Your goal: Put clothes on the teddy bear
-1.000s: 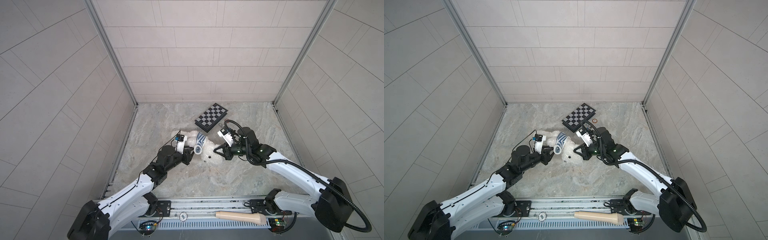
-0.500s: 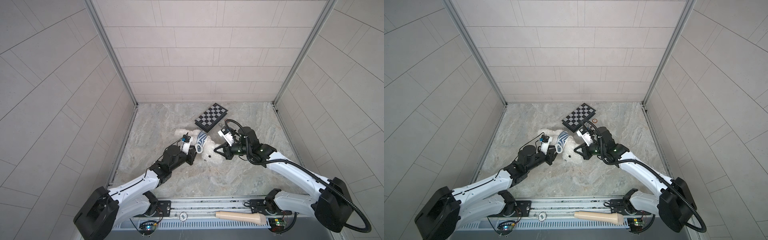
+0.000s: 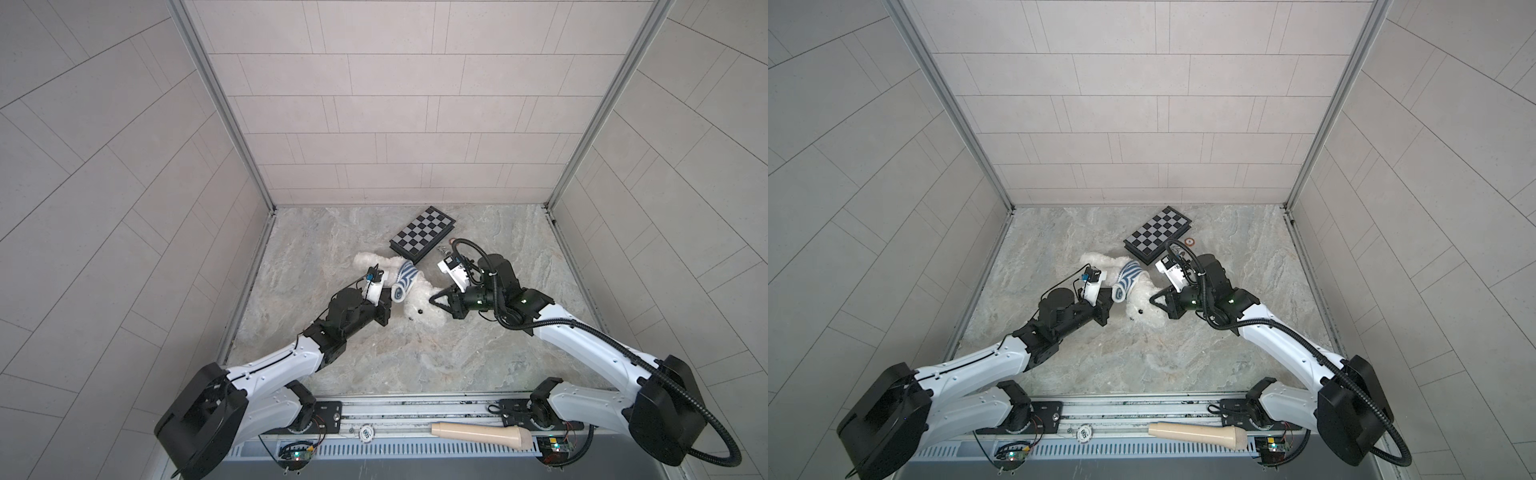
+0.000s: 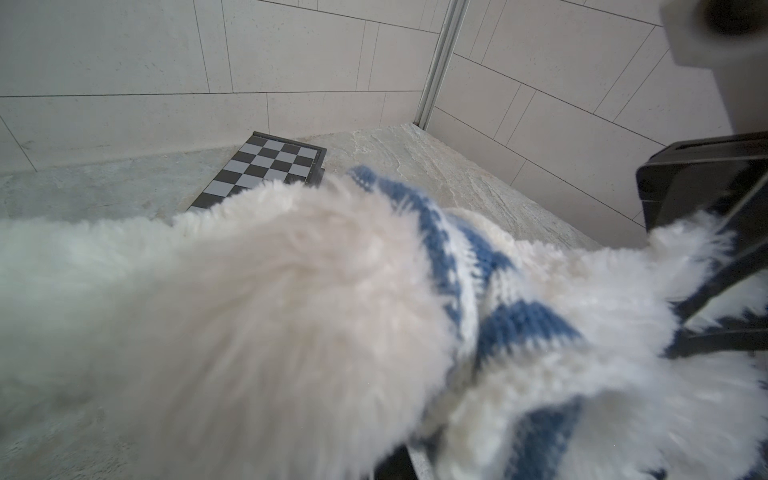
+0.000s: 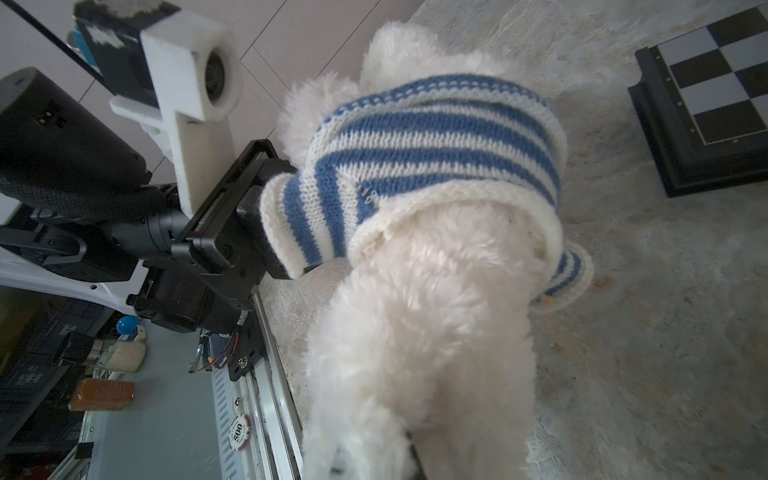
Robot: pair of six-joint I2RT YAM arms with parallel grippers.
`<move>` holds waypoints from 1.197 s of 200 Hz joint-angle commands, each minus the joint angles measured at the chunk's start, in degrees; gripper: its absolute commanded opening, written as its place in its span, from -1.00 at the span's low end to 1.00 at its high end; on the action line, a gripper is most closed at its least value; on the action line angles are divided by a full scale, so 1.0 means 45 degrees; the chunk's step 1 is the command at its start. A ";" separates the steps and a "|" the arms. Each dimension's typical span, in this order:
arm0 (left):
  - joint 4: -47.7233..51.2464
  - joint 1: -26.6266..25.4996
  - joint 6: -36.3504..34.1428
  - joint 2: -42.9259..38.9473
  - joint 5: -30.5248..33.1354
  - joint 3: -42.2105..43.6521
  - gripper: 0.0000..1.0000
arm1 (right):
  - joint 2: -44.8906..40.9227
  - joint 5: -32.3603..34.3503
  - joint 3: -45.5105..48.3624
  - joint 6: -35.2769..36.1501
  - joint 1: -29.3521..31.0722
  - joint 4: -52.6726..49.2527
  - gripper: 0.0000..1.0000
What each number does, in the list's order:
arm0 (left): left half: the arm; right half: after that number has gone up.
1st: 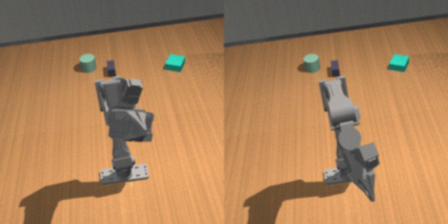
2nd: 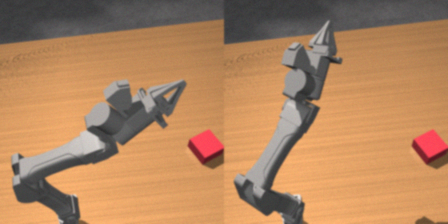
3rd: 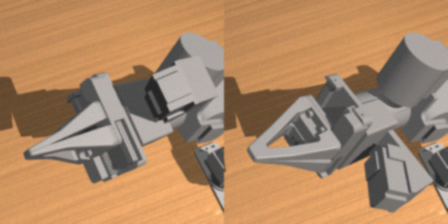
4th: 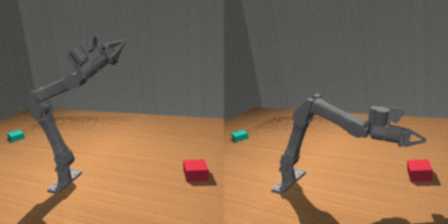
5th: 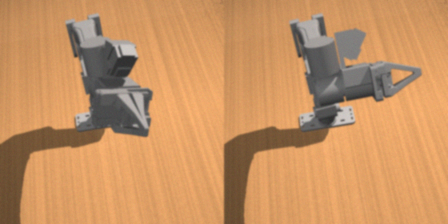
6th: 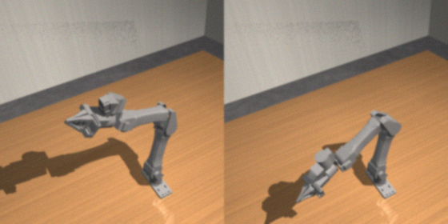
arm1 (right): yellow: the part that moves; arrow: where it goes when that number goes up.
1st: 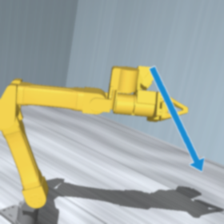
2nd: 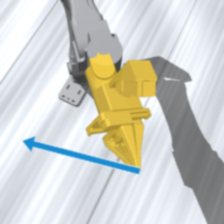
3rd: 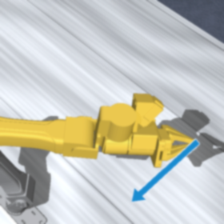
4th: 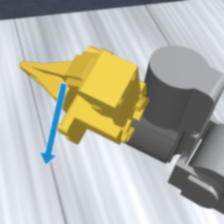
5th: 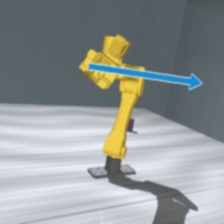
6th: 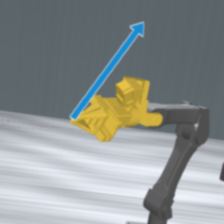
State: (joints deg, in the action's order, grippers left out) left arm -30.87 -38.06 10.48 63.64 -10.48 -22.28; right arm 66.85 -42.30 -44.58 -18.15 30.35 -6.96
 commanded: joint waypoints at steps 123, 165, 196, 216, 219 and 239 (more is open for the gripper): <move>-0.0400 -0.1057 0.2114 -0.2265 -0.0816 0.0751 -1.00 | -0.0523 0.2505 0.0439 0.1997 -0.0874 -0.2022 -1.00; -0.1431 -0.1248 0.3114 -0.1955 -0.1177 0.0199 -1.00 | -0.0339 0.3872 0.0093 0.2844 -0.0074 -0.3055 -1.00; 0.0168 -0.1210 0.3687 -0.2251 0.0742 -0.0410 -1.00 | -0.0456 0.4521 0.0022 0.3505 0.0342 -0.3472 -1.00; -0.0138 -0.0988 0.4344 -0.2471 0.1188 -0.0163 -1.00 | -0.0490 0.5095 -0.0013 0.4100 0.0860 -0.3713 -1.00; -0.0223 -0.0952 0.4452 -0.2526 0.1239 -0.0097 -1.00 | -0.0482 0.5208 -0.0030 0.4189 0.0954 -0.3754 -1.00; -0.0542 -0.0677 0.4934 -0.2702 0.1419 0.0114 -1.00 | -0.0312 0.6047 -0.0216 0.4726 0.1568 -0.4162 -1.00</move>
State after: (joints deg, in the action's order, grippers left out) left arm -29.12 -42.68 28.62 53.71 -7.79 -21.63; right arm 65.14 -21.34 -43.75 -2.22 34.81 -21.30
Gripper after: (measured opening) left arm 0.045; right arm 0.074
